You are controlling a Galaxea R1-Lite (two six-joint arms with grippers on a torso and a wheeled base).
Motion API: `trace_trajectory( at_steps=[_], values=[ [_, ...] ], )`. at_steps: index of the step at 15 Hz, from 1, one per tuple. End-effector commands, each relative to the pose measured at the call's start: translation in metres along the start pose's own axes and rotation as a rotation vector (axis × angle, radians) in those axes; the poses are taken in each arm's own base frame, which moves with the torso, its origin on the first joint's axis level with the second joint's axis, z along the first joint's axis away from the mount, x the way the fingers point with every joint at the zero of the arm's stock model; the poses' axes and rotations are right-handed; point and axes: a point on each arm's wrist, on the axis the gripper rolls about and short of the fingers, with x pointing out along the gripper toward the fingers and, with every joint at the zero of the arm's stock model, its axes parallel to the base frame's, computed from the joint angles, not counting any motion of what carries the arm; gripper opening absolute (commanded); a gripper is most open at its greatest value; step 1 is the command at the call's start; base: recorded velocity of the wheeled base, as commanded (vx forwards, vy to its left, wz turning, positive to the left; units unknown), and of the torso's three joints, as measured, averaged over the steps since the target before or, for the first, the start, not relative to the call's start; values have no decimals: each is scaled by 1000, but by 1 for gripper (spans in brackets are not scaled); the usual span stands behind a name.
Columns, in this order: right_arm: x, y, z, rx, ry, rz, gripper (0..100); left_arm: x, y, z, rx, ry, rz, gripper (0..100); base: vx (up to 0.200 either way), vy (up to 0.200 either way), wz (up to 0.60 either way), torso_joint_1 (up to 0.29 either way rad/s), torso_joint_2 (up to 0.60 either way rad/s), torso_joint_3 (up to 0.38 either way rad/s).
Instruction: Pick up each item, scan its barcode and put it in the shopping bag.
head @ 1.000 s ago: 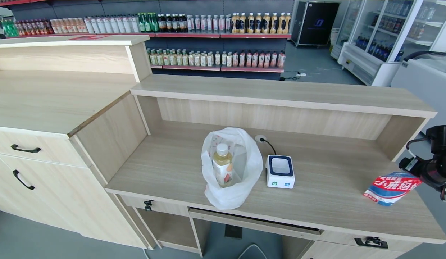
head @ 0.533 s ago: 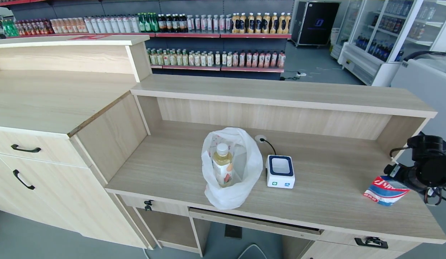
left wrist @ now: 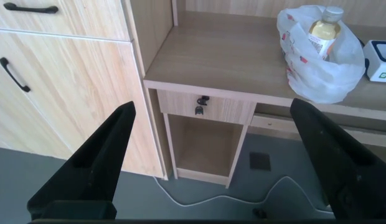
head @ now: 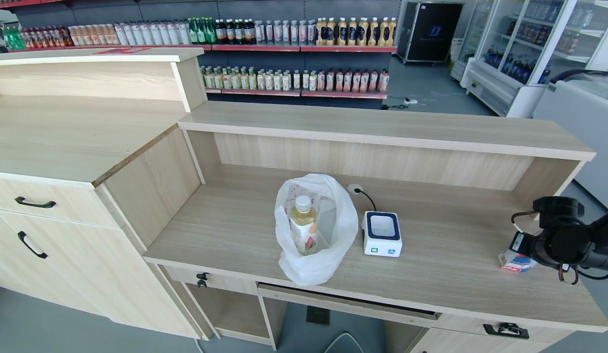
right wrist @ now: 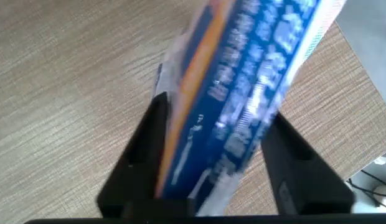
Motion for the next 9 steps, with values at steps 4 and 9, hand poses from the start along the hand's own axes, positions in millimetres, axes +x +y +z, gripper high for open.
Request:
trace_trajectory(
  at_steps=[4,9],
  values=[
    [4,1,-9,-124,-40,10,0,0,0,0,0,-1,0,100,0,0,0,0,0,0],
    [-14,7,-8,-163,-116,84,0,0,0,0,0,-1,0,100,0,0,0,0,0,0]
  ],
)
